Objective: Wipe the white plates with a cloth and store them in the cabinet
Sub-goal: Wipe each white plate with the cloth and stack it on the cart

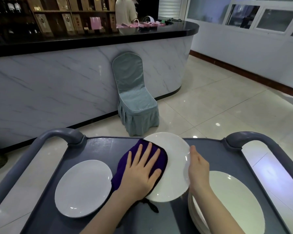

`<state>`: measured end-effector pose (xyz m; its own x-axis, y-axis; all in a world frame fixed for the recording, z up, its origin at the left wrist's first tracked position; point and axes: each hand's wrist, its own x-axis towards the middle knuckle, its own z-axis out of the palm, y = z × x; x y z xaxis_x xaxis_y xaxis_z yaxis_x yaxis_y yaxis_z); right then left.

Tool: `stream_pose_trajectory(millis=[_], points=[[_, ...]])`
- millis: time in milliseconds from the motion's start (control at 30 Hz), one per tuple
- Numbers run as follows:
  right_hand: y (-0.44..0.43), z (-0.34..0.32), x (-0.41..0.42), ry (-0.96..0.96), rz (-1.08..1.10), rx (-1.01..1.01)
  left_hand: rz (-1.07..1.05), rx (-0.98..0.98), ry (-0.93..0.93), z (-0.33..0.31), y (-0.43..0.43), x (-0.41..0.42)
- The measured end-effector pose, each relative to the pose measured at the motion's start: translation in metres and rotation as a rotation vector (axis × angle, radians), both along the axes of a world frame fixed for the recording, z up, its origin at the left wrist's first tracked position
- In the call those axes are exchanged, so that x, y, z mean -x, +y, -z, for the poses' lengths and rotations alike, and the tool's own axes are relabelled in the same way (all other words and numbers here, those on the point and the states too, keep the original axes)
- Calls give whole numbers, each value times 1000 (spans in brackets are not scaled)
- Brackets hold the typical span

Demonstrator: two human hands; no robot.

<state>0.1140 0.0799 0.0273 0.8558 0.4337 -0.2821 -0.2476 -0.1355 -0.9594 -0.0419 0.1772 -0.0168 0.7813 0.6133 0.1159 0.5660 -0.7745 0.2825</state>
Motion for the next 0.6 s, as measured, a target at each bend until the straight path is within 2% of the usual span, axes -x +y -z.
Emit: stream_pose_trajectory(millis=[133,267,367,433,600], points=[[2,-4,-10,1,37,-10,126,3,8,1,-28,12],[2,12,13,53,-43,3,248,5,-100,-1,-52,-5],[-1,21,31,113,-111,-19,127,-40,-87,-8,-35,-24],[0,18,30,117,-91,-6,63,25,-56,-11,-15,-32],[2,-9,-2,-13,57,0,-26,5,-33,-6,2,-13]])
